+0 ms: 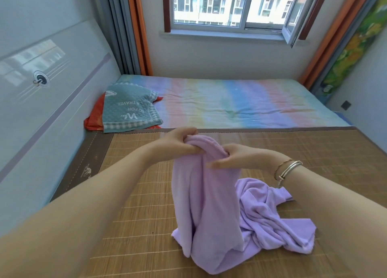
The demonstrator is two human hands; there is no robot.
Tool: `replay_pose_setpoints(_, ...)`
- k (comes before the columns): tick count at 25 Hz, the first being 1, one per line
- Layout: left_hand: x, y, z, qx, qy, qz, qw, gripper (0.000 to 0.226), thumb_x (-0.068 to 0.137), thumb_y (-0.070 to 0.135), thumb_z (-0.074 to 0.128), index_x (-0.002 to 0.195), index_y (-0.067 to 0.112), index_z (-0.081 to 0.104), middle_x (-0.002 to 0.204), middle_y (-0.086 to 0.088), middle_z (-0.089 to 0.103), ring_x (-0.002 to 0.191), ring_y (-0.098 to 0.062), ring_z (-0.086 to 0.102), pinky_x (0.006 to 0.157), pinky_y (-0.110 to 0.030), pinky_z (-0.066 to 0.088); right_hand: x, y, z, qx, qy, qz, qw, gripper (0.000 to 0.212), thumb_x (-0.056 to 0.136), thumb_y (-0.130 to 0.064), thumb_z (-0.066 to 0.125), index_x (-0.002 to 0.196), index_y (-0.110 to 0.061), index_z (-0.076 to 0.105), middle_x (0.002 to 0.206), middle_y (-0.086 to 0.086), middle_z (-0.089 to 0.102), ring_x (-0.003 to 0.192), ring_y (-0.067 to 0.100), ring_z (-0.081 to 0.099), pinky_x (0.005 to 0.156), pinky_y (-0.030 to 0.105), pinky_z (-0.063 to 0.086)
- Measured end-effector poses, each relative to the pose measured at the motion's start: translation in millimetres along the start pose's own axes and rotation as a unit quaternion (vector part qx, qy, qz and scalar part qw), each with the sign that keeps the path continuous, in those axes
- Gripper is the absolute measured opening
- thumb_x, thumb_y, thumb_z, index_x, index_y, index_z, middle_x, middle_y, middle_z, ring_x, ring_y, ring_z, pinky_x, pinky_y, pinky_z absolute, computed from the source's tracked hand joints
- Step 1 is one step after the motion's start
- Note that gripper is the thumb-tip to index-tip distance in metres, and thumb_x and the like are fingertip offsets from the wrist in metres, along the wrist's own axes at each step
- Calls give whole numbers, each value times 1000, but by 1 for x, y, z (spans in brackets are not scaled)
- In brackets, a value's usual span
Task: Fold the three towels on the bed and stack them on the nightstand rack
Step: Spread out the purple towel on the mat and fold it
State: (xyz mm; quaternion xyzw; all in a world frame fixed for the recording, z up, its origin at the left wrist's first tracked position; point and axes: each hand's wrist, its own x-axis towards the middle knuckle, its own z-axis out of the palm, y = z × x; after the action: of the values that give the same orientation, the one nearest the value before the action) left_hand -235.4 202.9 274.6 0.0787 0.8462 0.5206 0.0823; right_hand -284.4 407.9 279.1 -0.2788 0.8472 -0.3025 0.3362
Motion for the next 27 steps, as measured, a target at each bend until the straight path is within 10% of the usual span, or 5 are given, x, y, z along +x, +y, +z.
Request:
replay_pose_setpoints(10,1,-44,-53,89,50,-86,991,24,83,16,69,74,22,47,76,9,47,75,-7,45,73,-28,35,15,123,-7,-312,-141,224,913,30,72,-32,75,62,-19,49,62,-6,49,62,14,48,57,26,42)
replay_pose_setpoints(15,19,-100,-58,386,-86,-300,868,18,76,12,61,82,18,46,92,-4,58,73,-24,56,49,-31,47,33,175,-17,-261,-110,222,933,46,58,-43,67,99,-28,56,94,-6,64,86,17,61,80,35,54)
replay_pose_setpoints(19,45,-137,-41,511,-53,-398,760,17,88,18,44,101,21,56,107,-2,63,90,-24,59,68,-31,43,60,205,-20,-329,-107,259,902,34,80,-24,50,113,-25,53,103,-2,60,91,23,58,72,32,46)
replay_pose_setpoints(24,100,-136,-62,117,159,-476,857,36,95,8,43,127,-4,52,125,-23,57,116,-40,56,91,-45,48,128,189,-72,-130,159,295,933,30,91,-17,37,114,-13,56,114,17,59,100,38,64,83,43,54)
replay_pose_setpoints(27,133,-94,-110,-164,304,-284,895,45,89,9,41,133,7,51,130,-21,56,115,-35,56,91,-50,49,168,131,-132,242,263,168,919,31,85,-4,39,99,-12,65,98,26,67,83,38,68,76,50,58)
